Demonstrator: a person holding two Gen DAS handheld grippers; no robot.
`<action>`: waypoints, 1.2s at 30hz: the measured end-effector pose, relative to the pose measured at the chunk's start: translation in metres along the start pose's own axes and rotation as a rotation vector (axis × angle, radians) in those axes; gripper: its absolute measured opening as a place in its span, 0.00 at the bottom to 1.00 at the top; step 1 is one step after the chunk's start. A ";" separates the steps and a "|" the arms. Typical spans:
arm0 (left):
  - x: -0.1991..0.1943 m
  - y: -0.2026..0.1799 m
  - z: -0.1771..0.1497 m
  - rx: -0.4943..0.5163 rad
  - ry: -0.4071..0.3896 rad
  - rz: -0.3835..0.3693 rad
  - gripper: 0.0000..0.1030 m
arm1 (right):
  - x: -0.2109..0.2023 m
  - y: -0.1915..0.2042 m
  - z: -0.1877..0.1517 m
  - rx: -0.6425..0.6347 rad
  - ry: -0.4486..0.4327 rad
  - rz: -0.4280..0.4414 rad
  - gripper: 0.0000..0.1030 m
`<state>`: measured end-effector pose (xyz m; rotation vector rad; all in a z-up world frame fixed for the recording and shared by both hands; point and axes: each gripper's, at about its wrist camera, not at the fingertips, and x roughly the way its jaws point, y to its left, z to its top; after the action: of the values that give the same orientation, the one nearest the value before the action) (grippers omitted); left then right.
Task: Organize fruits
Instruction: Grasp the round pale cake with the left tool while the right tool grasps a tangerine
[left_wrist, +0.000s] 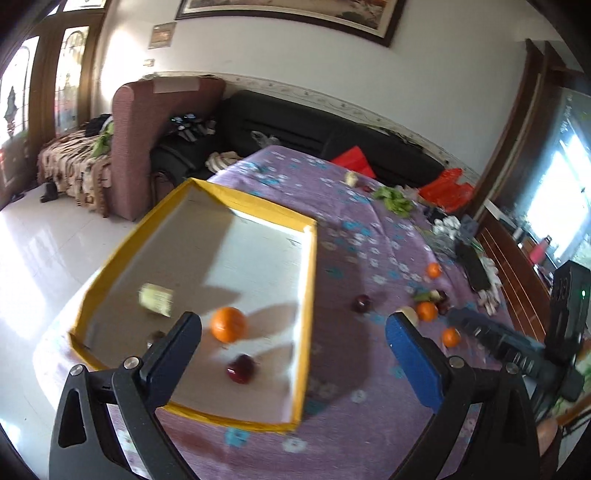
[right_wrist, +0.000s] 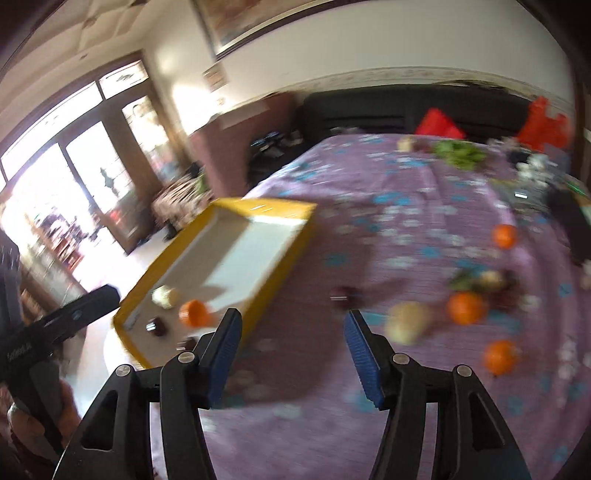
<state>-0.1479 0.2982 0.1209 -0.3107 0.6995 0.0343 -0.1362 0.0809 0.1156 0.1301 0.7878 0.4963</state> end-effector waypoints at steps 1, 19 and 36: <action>0.003 -0.005 -0.002 0.013 0.011 -0.010 0.97 | -0.011 -0.025 0.000 0.033 -0.013 -0.047 0.63; 0.065 -0.063 -0.023 0.119 0.173 -0.084 0.76 | 0.046 -0.126 -0.025 0.147 0.111 -0.206 0.62; 0.177 -0.151 -0.018 0.338 0.238 -0.157 0.76 | 0.044 -0.150 -0.031 0.212 0.083 -0.157 0.37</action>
<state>-0.0035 0.1357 0.0361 -0.0431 0.8996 -0.2723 -0.0749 -0.0319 0.0212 0.2434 0.9234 0.2697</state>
